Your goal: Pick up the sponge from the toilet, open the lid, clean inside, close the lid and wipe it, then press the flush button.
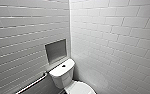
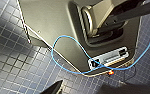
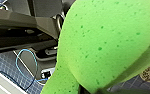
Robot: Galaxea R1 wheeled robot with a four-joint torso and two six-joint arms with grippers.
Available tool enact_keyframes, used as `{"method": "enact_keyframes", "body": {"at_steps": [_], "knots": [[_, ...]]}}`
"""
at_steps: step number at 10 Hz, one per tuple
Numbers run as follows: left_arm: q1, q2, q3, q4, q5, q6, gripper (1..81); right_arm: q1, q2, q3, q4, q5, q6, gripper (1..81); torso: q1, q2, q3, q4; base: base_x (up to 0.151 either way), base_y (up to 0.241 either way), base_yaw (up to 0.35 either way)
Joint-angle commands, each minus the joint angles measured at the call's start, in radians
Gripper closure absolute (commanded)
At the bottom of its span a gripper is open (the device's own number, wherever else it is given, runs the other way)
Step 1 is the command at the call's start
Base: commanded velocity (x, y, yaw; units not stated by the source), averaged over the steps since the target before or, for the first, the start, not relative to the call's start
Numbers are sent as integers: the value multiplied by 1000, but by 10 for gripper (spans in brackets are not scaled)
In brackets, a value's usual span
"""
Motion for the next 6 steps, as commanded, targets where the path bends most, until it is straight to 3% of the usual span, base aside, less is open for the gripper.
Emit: {"method": "enact_keyframes", "body": {"at_steps": [1, 2, 3, 6], "knots": [[-33, -6, 0, -62, 42, 38, 10, 67, -9, 11, 151, -97, -191, 811, 0, 0, 0, 0, 0, 0, 0], [-42, -9, 0, -62, 42, 38, 10, 69, -7, 18, 236, -97, -293, 811, 0, 0, 0, 0, 0, 0, 0], [-54, -8, 0, -61, 43, 38, 10, 75, -4, 20, 255, -97, -324, 811, 0, 0, 0, 0, 0, 0, 0], [-65, 3, 6, -50, 31, 45, 10, 78, 19, -14, 247, -106, -336, 811, 0, 0, 0, 0, 0, 0, 0]]}}
